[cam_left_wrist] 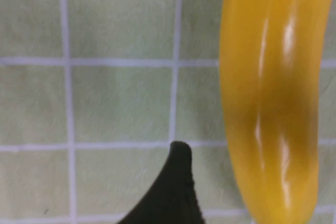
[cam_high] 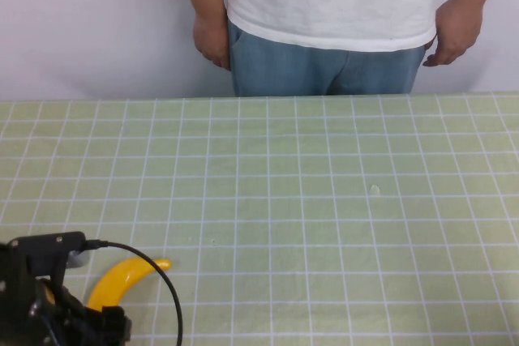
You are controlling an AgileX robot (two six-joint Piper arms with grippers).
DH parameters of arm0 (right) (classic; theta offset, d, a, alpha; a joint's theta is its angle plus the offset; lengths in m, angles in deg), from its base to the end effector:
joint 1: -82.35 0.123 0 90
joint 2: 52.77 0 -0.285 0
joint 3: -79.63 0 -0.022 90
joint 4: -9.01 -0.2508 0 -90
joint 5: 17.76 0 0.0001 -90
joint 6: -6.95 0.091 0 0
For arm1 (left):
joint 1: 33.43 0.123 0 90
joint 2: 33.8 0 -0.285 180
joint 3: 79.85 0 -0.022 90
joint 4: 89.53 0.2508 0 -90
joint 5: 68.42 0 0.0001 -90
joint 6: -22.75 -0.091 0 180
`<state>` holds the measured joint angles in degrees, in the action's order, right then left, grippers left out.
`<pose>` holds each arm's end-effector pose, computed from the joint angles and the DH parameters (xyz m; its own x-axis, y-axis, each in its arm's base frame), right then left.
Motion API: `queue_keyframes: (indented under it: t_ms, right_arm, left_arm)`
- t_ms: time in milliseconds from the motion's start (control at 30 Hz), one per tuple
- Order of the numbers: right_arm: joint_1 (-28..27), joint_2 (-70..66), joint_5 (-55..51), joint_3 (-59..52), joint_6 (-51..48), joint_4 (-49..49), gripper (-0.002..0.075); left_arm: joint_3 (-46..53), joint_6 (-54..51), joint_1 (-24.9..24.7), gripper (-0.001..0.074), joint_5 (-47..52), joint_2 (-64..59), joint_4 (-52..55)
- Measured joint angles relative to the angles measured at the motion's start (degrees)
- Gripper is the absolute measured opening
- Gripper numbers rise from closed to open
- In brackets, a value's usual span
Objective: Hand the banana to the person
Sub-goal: Pick up the banana
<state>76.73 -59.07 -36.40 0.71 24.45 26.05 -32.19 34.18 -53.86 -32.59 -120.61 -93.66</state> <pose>0.0519 -0.0137 0.1765 -0.2211 0.0446 -0.9742 0.1934 0.9811 0.0010 0.1803 -0.0713 0.1579 -0.9836 0.0944 -0.1535 0.1081 0.9906 -0.0835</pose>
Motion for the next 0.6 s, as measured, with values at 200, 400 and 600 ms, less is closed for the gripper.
queue_keyframes:
  t_ms: [200, 400, 600]
  right_arm:
    - [0.0, 0.0, 0.0, 0.0, 0.0, 0.0, -0.0009]
    - [0.0, 0.0, 0.0, 0.0, 0.0, 0.0, -0.0009]
    - [0.0, 0.0, 0.0, 0.0, 0.0, 0.0, -0.0009]
  left_arm:
    - [2.5, 2.2, 0.0, 0.0632, -7.6, -0.8, -0.2]
    - [2.5, 2.6, 0.0, 0.0552, -9.7, -6.3, 0.4]
    - [2.1, 0.4, 0.0, 0.0281, -9.5, -10.8, 2.1]
